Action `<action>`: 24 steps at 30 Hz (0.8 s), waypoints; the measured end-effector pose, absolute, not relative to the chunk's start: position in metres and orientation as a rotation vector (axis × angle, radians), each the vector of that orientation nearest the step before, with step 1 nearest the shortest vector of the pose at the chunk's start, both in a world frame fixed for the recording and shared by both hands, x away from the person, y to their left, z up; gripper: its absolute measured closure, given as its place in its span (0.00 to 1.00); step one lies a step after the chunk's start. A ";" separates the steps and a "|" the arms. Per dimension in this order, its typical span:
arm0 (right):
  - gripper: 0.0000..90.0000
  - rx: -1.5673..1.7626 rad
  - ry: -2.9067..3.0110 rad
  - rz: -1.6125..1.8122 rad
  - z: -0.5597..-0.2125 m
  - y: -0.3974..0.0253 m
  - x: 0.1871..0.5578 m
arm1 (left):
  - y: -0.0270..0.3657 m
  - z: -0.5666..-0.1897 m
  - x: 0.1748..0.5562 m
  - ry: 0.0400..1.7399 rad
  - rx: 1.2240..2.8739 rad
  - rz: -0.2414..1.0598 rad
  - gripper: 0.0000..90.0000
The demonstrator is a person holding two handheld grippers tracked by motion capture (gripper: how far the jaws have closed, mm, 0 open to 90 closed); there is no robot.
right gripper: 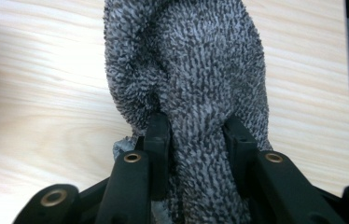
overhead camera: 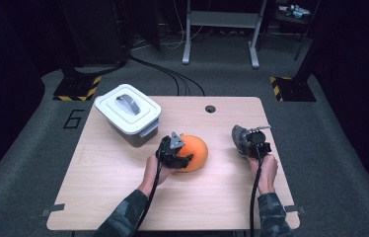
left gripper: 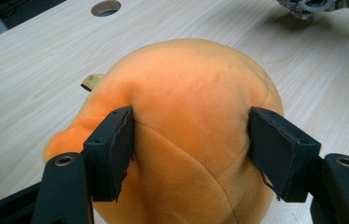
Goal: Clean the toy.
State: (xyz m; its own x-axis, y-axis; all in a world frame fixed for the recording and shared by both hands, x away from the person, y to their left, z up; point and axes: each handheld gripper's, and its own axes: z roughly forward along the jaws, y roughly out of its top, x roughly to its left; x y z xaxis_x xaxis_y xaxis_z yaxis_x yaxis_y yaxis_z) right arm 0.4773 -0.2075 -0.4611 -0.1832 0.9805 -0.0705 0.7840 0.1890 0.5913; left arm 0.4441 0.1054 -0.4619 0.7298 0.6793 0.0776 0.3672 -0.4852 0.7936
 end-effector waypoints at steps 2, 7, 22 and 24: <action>0.73 1.665 2.026 0.578 -0.464 -0.213 0.479 | 0.105 -0.462 0.444 0.784 2.124 0.500 0.36; 0.64 1.707 1.992 0.531 -0.472 -0.221 0.484 | 0.104 -0.462 0.444 0.786 2.133 0.502 0.35; 0.09 1.662 1.961 0.789 -0.473 -0.232 0.456 | 0.103 -0.462 0.444 0.793 2.135 0.509 0.33; 0.07 1.649 1.955 0.810 -0.473 -0.232 0.450 | 0.103 -0.462 0.444 0.793 2.137 0.512 0.32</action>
State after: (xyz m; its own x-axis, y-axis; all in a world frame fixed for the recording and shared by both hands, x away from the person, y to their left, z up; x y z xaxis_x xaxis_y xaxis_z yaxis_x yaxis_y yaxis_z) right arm 0.4498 -0.2317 -0.4726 -0.1804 0.9832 0.0292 0.7157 0.1108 0.6896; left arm 0.4436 0.1028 -0.4617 0.7236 0.6836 0.0947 0.3672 -0.4976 0.7859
